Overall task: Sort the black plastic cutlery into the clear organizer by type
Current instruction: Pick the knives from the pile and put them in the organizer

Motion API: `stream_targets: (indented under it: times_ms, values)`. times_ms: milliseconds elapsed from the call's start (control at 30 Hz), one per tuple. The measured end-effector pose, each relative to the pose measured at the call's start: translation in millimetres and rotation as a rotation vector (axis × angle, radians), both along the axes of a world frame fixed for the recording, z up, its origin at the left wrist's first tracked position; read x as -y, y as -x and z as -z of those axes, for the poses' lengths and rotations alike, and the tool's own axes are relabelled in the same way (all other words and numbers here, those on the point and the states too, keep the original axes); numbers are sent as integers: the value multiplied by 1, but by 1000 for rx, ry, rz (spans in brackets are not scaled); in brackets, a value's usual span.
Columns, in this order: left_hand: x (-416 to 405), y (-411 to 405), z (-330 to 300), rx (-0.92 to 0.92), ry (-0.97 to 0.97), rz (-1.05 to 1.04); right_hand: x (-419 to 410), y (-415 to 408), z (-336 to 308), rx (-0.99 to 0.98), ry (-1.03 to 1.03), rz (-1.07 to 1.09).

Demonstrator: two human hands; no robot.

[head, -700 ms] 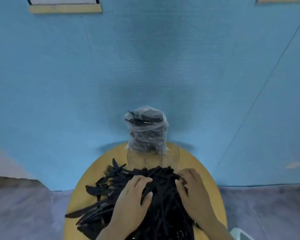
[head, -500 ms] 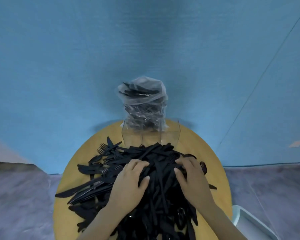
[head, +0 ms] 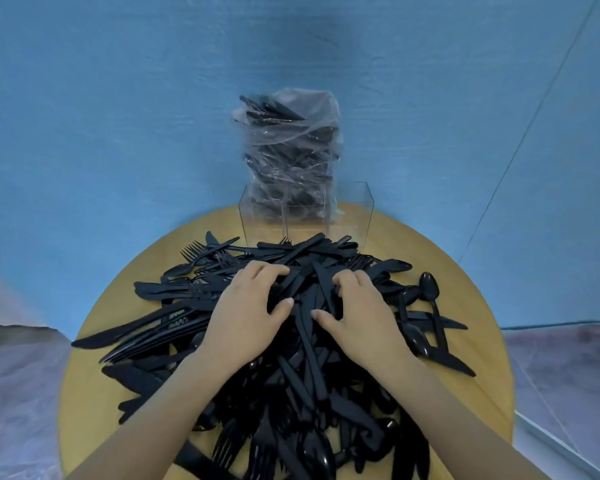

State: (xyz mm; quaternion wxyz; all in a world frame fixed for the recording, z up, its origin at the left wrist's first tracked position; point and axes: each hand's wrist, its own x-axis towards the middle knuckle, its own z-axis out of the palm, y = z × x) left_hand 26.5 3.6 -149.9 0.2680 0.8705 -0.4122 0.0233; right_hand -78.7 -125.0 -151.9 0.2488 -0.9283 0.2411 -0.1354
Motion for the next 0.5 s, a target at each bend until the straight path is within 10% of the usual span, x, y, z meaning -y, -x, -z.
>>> stream_targets:
  times_ms: [500]
  values:
    - [9, -12, 4, -100, -88, -42, 1, -17, -10, 28, -287, 185]
